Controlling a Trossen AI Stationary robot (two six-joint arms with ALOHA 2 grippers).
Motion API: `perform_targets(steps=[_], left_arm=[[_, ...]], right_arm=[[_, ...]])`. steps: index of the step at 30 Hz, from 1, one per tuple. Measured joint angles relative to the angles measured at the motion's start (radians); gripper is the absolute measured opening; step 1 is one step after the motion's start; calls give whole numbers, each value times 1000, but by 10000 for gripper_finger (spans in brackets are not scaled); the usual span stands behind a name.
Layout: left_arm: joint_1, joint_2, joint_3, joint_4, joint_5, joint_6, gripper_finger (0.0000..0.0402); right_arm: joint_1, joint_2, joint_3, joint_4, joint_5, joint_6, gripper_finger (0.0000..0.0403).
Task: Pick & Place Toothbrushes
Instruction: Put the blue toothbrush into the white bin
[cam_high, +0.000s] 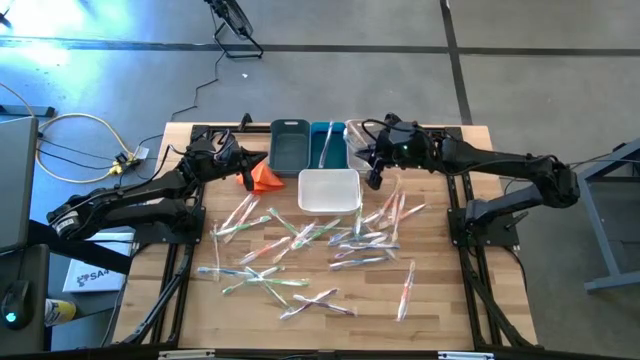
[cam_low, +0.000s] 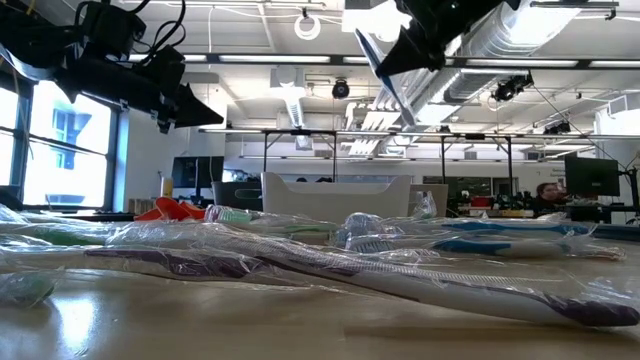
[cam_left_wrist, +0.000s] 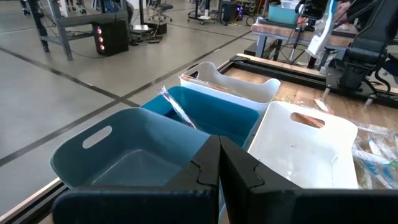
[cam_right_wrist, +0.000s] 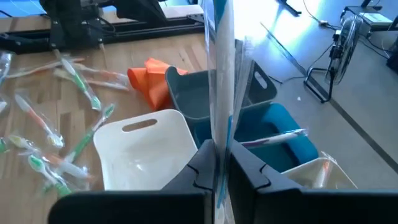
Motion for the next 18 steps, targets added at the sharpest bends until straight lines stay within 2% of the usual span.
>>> perform_targets(steps=[9,18], left_arm=[[0,0,0,0,0,-1,0],[0,0,1,1,1,-1,0]], right_arm=[[3,35,0,28,-37,25,10],[17,179,0,191,-109,60,11]])
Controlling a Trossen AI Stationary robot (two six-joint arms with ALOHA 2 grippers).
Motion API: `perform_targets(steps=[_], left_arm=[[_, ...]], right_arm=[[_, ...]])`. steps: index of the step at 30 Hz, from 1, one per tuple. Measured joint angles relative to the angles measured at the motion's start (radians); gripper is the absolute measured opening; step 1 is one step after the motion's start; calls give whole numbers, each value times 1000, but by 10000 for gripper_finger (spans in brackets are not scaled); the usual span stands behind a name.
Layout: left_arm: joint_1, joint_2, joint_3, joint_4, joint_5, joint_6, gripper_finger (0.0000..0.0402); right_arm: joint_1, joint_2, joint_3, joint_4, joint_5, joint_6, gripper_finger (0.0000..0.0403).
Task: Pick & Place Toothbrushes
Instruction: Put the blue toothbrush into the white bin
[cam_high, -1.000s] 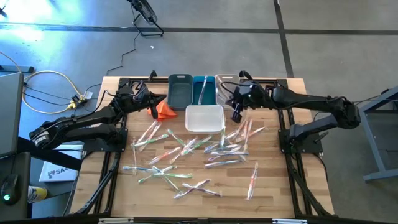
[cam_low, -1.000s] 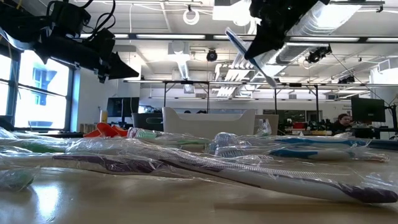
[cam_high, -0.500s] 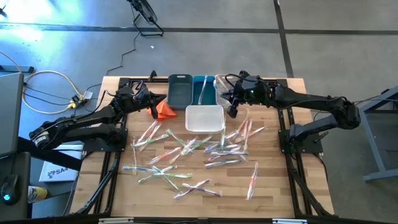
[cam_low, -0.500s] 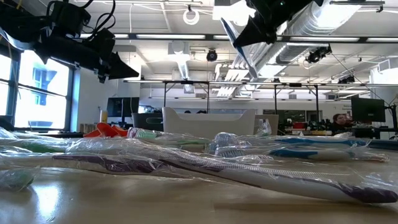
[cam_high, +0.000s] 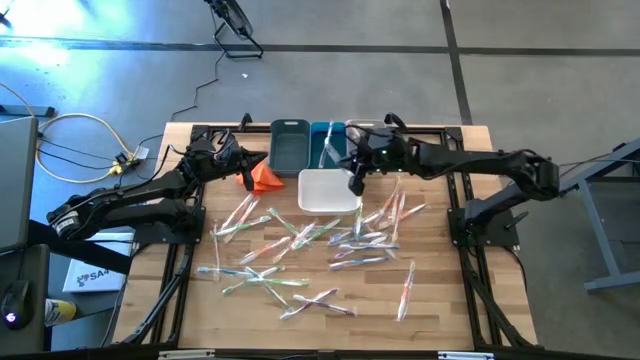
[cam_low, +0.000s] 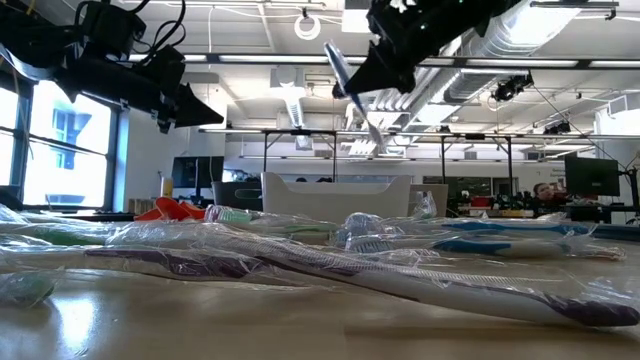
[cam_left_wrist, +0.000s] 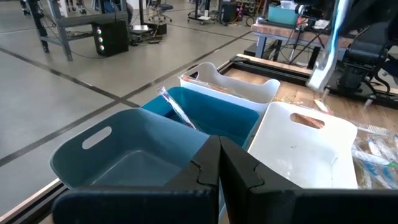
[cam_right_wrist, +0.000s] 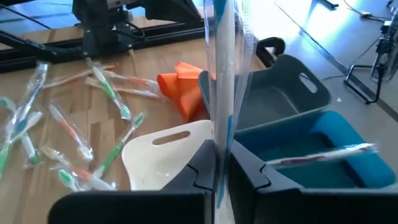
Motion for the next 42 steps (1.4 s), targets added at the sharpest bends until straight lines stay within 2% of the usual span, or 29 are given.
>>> perform_targets(steps=[9,16,21,25,32,42], left_arm=[[0,0,0,0,5,0,0],[0,0,0,0,4,-13,0],[0,0,0,0,3,-22,0],[0,0,0,-1,2,-23,0],[0,0,0,-1,-2,-22,0],[0,0,0,0,-1,-22,0]], right_arm=[[-3,99,0,147,-51,50,11],[-3,100,6,186,-53,50,10],[-2,125,61,182,-84,35,10],[-2,179,130,124,-87,23,10],[-3,260,291,-166,-76,22,10],[-2,261,280,-239,-78,51,10]])
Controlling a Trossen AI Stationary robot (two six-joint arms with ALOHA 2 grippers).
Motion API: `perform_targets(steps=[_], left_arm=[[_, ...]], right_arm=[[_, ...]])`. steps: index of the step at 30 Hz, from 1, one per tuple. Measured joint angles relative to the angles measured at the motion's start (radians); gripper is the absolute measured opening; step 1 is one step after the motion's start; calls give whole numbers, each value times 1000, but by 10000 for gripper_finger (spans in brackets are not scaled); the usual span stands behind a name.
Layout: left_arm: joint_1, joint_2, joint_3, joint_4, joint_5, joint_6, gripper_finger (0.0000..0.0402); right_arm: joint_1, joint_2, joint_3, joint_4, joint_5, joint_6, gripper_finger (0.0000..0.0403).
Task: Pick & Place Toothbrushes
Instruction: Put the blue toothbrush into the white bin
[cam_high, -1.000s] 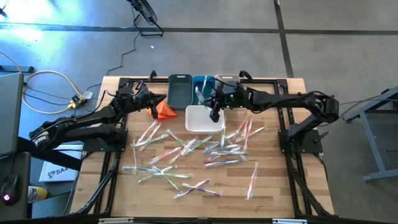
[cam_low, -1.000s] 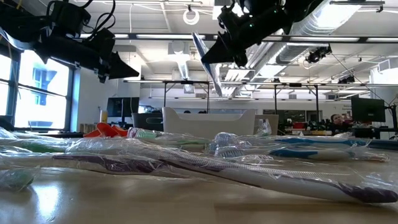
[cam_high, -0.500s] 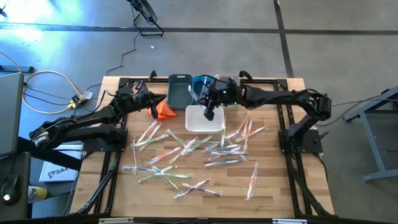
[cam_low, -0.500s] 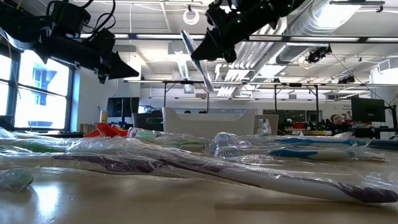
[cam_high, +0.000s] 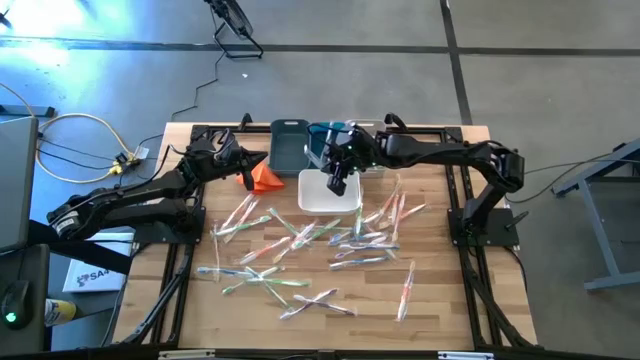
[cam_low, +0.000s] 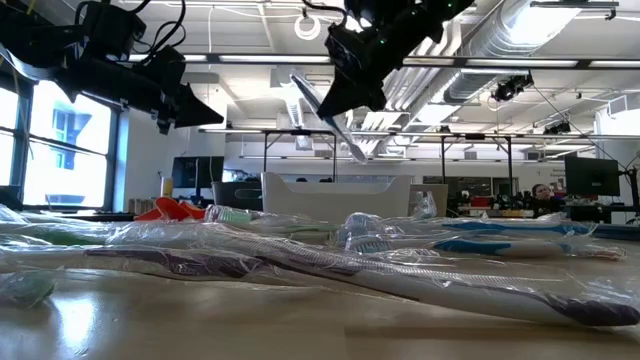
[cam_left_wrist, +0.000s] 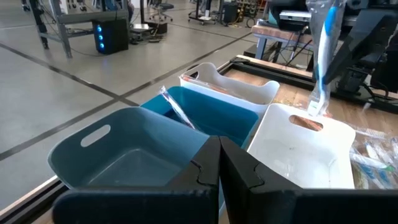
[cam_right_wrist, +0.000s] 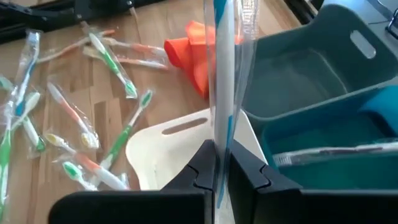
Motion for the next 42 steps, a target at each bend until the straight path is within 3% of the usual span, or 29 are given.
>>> perform_targets(steps=[15,34,37,42], left_arm=[[0,0,0,0,1,0,0],[0,0,-2,-45,4,0,0],[0,0,-2,-46,4,0,0],[0,0,-2,-46,4,0,0]], right_arm=[[1,0,-145,63,-19,69,10],[21,129,-147,76,-53,69,10],[19,129,-147,76,-40,69,29],[20,128,-147,54,8,18,99]])
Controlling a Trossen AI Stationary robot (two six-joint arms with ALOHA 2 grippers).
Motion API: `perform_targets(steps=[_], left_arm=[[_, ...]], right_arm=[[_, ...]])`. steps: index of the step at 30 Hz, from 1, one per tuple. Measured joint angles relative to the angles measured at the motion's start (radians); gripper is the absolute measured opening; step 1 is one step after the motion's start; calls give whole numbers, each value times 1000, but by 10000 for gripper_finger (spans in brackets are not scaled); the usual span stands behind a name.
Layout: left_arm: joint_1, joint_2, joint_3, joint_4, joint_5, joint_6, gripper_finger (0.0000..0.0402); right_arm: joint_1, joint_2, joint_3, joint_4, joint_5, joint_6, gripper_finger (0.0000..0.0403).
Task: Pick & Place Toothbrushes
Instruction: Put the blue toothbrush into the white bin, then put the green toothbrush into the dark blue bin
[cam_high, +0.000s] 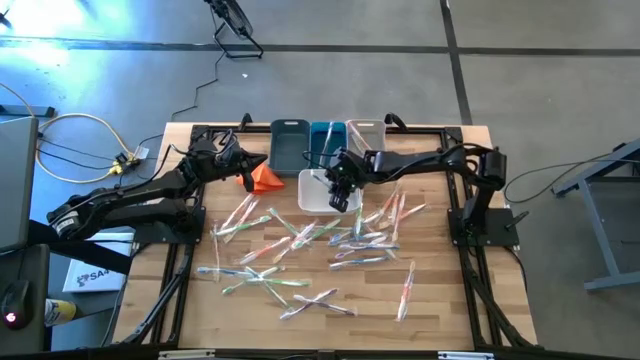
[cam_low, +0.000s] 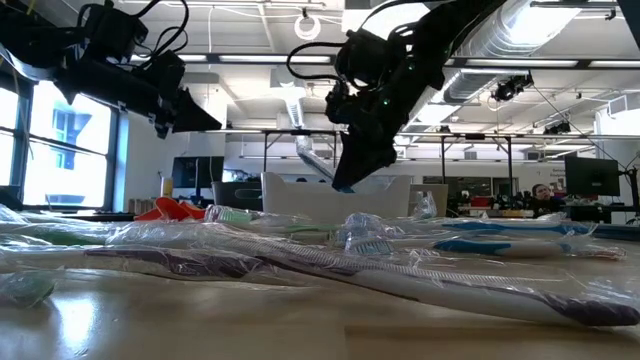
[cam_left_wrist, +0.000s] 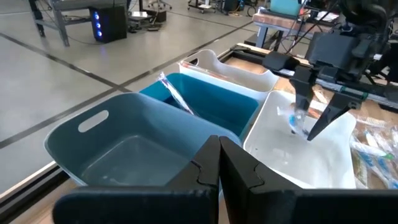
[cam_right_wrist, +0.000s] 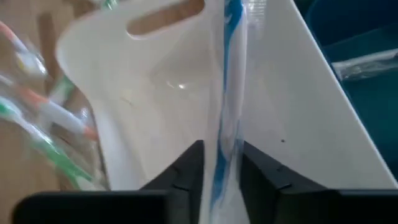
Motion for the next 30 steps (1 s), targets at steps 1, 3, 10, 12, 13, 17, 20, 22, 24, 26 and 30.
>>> perform_targets(steps=[1,3,10,12,13,17,20,22,24,26,30], left_arm=[[0,0,0,0,0,0,0],[0,0,0,0,0,0,0],[0,0,0,0,-4,0,0],[0,0,0,0,-4,0,0],[0,0,0,0,-4,0,0],[0,0,0,0,-4,0,0],[0,0,0,0,-4,0,0],[0,0,0,0,-4,0,0],[0,0,0,0,-4,0,0],[0,0,0,0,-3,0,0],[0,0,0,0,-3,0,0]], right_arm=[[0,-3,0,-5,-4,-15,112],[0,-8,0,-1,-6,-26,135],[-2,-13,0,-1,-56,-28,168],[-3,-14,0,-1,-60,-30,165],[-3,-17,0,-2,-59,-37,162],[-14,-55,0,-1,-57,-78,151],[-24,-101,0,-2,-55,-82,143],[-34,-135,0,-6,-55,-82,138],[-42,-166,0,-11,-55,-82,135],[-48,-186,1,-10,-55,-82,132],[-56,-201,1,-24,-53,-82,129]])
